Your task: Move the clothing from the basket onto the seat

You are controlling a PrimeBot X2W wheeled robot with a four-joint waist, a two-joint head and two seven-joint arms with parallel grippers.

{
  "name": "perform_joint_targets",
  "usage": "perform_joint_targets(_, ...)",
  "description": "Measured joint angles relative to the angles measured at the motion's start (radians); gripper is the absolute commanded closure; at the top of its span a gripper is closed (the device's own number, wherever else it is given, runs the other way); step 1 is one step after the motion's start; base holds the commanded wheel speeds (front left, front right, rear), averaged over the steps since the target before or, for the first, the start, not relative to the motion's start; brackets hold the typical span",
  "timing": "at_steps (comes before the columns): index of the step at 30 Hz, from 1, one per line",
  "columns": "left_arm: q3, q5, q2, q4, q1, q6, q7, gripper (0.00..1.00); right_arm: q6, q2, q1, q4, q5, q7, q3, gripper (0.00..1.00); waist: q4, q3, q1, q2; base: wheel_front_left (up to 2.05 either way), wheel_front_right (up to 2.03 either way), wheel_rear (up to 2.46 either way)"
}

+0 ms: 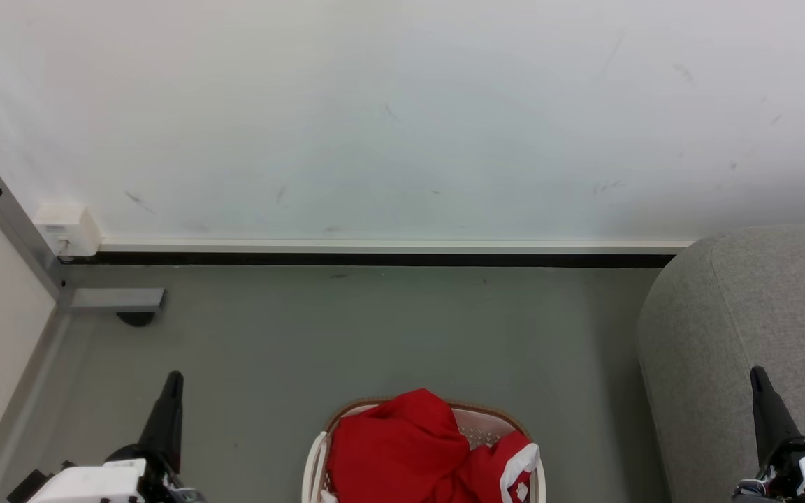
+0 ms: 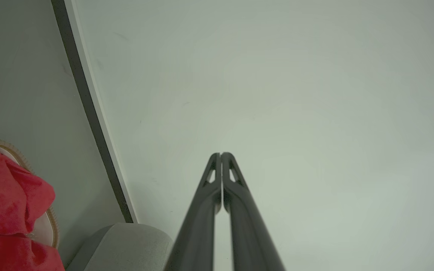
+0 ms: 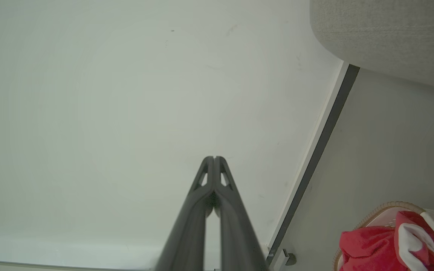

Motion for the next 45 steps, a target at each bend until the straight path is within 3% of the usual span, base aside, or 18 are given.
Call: perform_joint_targets(45,0.000,0.000,0.000,0.000,0.000,0.000,0.000,1.00,0.000,0.000,0.000,0.000,0.000,0.000,0.000,1.00,0.000,0.000,0.0000,0.0000,0.00,0.00,0.00)
